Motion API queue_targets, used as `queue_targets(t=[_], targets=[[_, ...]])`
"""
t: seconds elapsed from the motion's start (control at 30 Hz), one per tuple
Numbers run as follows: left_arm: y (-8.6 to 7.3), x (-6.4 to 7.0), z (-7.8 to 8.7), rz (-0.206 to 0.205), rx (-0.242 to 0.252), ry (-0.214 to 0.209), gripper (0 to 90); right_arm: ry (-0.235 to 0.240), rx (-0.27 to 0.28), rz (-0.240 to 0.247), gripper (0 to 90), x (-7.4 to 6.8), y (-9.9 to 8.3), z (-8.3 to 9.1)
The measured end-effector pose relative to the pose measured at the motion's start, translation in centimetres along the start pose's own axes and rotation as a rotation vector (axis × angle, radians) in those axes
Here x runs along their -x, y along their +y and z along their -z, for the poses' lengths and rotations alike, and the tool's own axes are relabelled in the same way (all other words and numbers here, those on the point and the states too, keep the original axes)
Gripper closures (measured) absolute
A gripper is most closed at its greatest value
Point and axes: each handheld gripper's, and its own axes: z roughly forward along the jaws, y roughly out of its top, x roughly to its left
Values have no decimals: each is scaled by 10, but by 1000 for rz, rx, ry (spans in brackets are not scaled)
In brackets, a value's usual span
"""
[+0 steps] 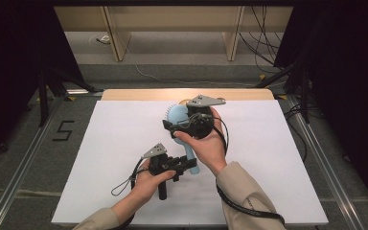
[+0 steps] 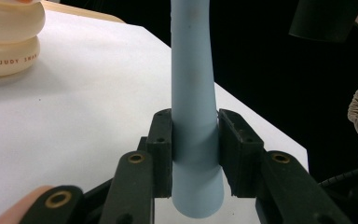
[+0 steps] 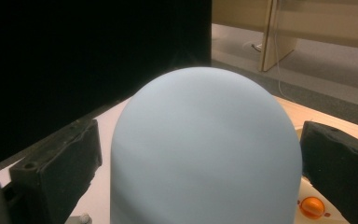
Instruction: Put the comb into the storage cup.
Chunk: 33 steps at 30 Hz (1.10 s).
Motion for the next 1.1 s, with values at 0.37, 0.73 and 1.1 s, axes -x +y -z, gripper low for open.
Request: queue_targets(t=[0.37,0.73,1.1], targets=[[0,0,0,-8,-3,1,667,0,-9,-3,12,0,0,-2],[0,0,0,-9,-4,1,667,4,-18,-6,23,0,-1,-4],[-1,-1,0,-14,-12,5,667,13,-35,-13,59,1,-2,-5]])
